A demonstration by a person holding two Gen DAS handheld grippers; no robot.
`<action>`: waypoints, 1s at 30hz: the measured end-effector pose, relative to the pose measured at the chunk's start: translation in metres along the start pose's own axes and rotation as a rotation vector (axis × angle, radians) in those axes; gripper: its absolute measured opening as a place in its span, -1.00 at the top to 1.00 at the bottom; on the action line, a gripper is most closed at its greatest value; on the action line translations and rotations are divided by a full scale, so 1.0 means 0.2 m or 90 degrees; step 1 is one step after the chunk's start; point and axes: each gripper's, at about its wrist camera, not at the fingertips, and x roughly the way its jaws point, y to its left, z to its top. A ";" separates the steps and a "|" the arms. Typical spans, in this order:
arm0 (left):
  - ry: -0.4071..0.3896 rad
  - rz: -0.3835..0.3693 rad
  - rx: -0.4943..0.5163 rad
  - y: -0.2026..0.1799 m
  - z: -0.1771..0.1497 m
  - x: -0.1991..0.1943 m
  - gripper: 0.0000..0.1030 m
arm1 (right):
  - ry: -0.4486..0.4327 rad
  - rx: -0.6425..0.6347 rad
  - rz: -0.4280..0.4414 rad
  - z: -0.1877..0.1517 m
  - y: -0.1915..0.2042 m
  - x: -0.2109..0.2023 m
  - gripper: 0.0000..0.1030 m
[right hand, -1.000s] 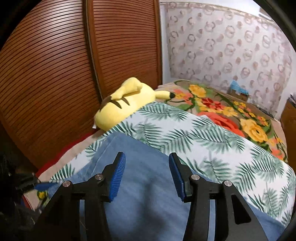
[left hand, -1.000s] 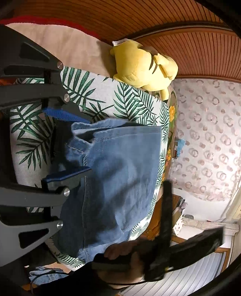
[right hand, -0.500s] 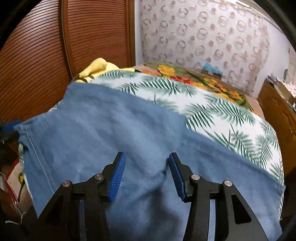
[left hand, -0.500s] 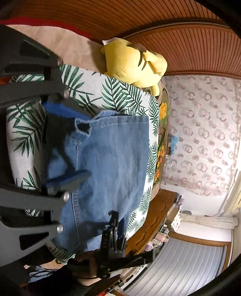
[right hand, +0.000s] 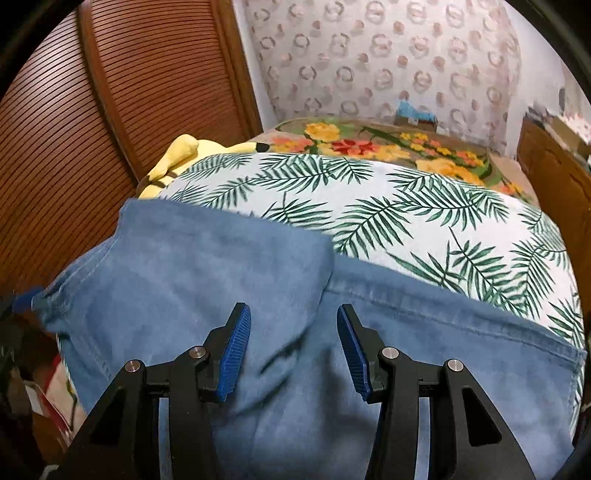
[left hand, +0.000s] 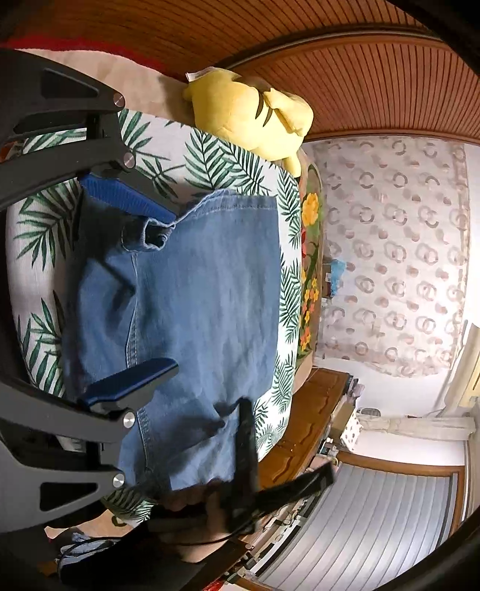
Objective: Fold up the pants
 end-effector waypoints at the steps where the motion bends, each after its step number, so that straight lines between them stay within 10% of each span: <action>1: 0.001 -0.001 0.002 -0.01 0.00 0.00 -0.49 | 0.009 0.013 0.008 0.03 -0.01 0.03 0.13; 10: 0.005 0.006 -0.006 0.01 -0.03 -0.01 -0.49 | 0.005 -0.015 0.006 0.23 0.09 0.11 0.86; 18: 0.012 0.010 -0.015 0.03 -0.05 0.01 -0.49 | -0.125 -0.110 0.013 0.27 0.30 -0.09 0.87; 23: 0.018 0.014 -0.026 0.06 -0.07 0.02 -0.49 | -0.099 -0.129 -0.048 0.26 0.29 0.00 0.87; 30: 0.026 0.035 -0.032 0.10 -0.08 0.02 -0.49 | -0.037 -0.073 -0.092 0.12 0.09 0.12 0.32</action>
